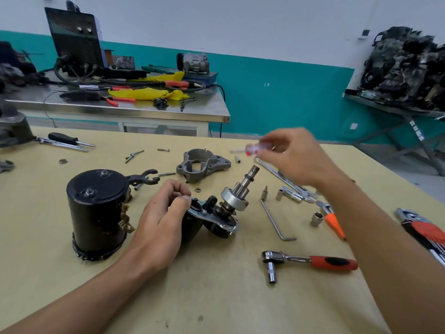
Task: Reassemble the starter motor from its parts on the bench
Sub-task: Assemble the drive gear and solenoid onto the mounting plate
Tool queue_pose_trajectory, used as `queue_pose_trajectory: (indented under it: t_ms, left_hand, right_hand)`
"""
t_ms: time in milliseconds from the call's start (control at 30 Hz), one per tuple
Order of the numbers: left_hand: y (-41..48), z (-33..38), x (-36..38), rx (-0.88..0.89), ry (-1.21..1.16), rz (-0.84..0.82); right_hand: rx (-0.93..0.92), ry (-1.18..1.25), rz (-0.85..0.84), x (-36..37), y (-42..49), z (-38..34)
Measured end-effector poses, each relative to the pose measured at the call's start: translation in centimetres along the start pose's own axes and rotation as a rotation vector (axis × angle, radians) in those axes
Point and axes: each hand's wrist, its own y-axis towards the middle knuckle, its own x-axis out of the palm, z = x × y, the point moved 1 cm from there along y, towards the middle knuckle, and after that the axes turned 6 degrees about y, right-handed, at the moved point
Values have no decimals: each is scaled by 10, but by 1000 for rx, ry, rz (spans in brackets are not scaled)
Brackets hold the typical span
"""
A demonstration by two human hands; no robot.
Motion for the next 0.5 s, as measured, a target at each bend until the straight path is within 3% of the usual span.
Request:
queue_pose_trajectory:
  t_ms: [100,200,267,333,500]
  left_hand:
    - [0,1,0,-26,-9,-15]
    - [0,2,-1,-31,4,-18]
    - [-1,2,-1,-24,12,-14]
    - [-1,2,0,-17,8,-12]
    - [-2,2,0,1,11,-11]
  right_hand:
    - [-8,402,104,-28,2,-15]
    - [-50,683,-178,-34,-6,-29]
    - [-79,669,-391,-26,-13,-35]
    - [-94,586,-501,-16,-18,-37]
    - [-87,512,-539,-2,-22,-42]
